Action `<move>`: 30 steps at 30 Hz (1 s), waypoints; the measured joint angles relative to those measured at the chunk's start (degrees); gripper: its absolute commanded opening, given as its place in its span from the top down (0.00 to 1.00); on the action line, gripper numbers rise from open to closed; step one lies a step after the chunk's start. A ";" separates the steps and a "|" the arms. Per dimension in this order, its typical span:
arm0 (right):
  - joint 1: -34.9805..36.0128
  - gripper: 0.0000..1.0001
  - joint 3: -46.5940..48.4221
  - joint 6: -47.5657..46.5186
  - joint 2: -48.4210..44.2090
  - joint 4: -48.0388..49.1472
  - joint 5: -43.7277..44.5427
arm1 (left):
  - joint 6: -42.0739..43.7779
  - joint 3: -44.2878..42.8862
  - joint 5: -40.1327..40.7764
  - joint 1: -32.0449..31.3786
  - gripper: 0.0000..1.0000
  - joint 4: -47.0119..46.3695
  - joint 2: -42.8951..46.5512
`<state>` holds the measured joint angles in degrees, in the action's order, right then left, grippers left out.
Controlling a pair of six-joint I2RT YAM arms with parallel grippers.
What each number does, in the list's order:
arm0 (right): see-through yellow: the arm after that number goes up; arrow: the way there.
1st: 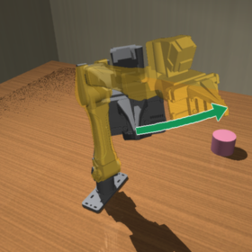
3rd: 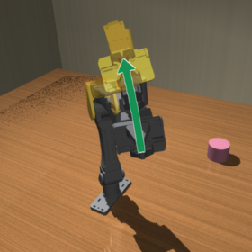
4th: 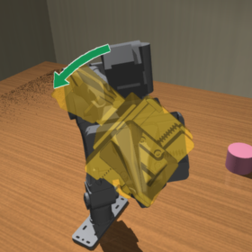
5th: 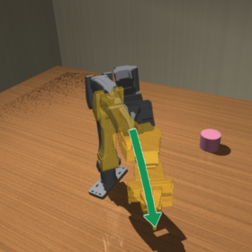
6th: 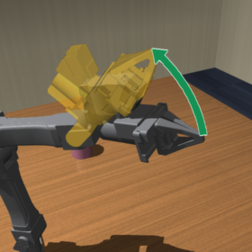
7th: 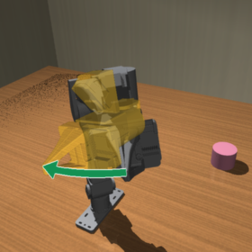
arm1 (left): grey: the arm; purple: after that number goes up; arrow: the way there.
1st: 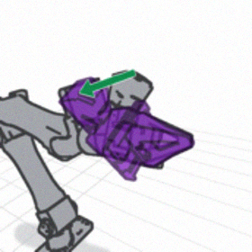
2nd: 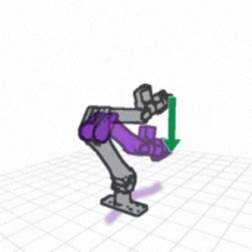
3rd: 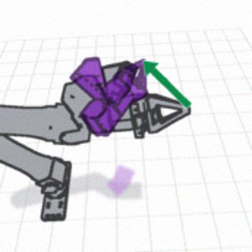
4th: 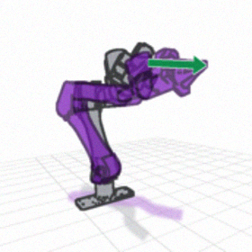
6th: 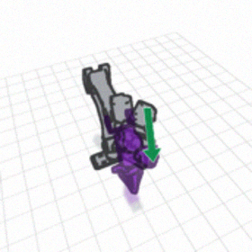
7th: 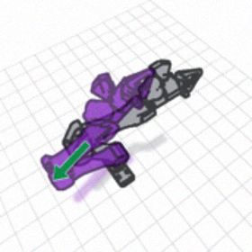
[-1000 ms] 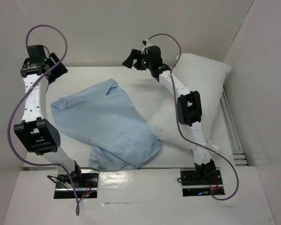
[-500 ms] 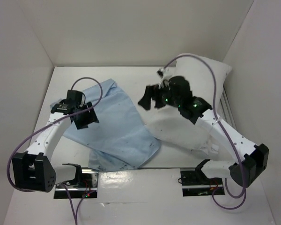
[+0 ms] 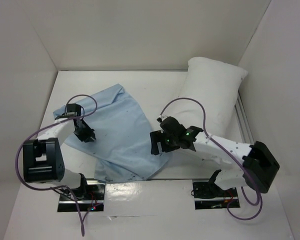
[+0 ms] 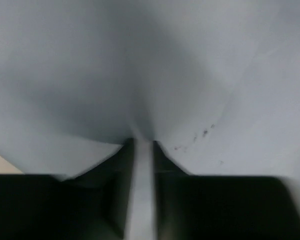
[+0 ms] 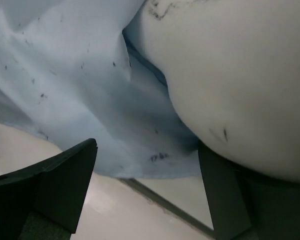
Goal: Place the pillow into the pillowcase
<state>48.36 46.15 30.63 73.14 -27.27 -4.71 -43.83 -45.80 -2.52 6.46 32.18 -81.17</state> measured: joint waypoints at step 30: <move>-19.23 0.11 71.69 -14.88 61.09 1.11 3.28 | 10.45 -47.28 2.67 -0.94 0.33 5.73 -22.71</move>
<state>29.12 117.84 15.75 134.23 -26.15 -1.43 -33.39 -93.08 0.14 5.52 37.91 -103.88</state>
